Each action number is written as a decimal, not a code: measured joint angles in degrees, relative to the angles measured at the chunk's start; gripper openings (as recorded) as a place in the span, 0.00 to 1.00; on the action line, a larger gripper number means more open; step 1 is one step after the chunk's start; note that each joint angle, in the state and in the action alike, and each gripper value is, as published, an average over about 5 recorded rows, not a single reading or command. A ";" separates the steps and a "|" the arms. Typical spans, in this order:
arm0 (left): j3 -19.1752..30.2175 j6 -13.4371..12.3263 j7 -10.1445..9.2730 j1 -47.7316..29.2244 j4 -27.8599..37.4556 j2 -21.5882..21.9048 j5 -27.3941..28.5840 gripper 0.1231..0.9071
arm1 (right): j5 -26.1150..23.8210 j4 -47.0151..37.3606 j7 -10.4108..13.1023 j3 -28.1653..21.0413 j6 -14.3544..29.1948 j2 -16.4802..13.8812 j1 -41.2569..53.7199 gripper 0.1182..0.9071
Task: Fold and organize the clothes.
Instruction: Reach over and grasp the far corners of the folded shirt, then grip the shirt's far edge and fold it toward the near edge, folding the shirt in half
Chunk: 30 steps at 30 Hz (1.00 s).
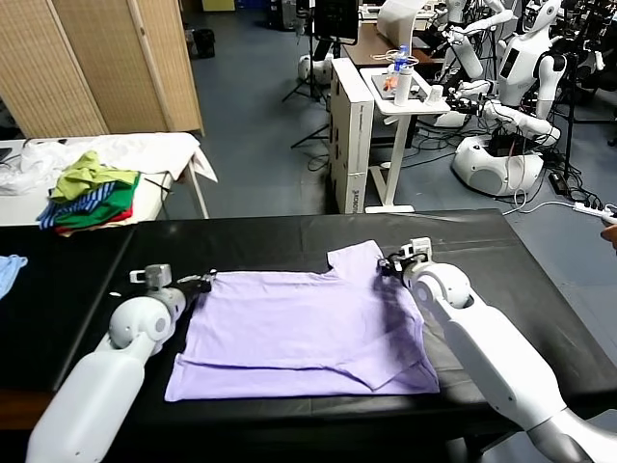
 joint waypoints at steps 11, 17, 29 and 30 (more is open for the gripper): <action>-4.29 0.06 -0.72 6.01 -8.88 3.10 -1.69 0.03 | 3.61 11.76 -0.11 6.74 -1.21 -5.36 -8.04 0.03; -7.96 0.39 -1.16 12.61 -16.75 4.05 -1.52 0.03 | 5.19 20.48 0.17 11.61 -4.30 -9.91 -15.02 0.03; -15.03 0.05 -0.41 26.63 -28.92 3.13 3.62 0.03 | 5.38 33.21 1.21 17.53 -7.28 -18.73 -30.45 0.03; -15.53 0.05 -0.38 27.65 -29.45 2.91 3.96 0.03 | 5.38 33.87 1.42 17.67 -7.61 -19.16 -31.48 0.03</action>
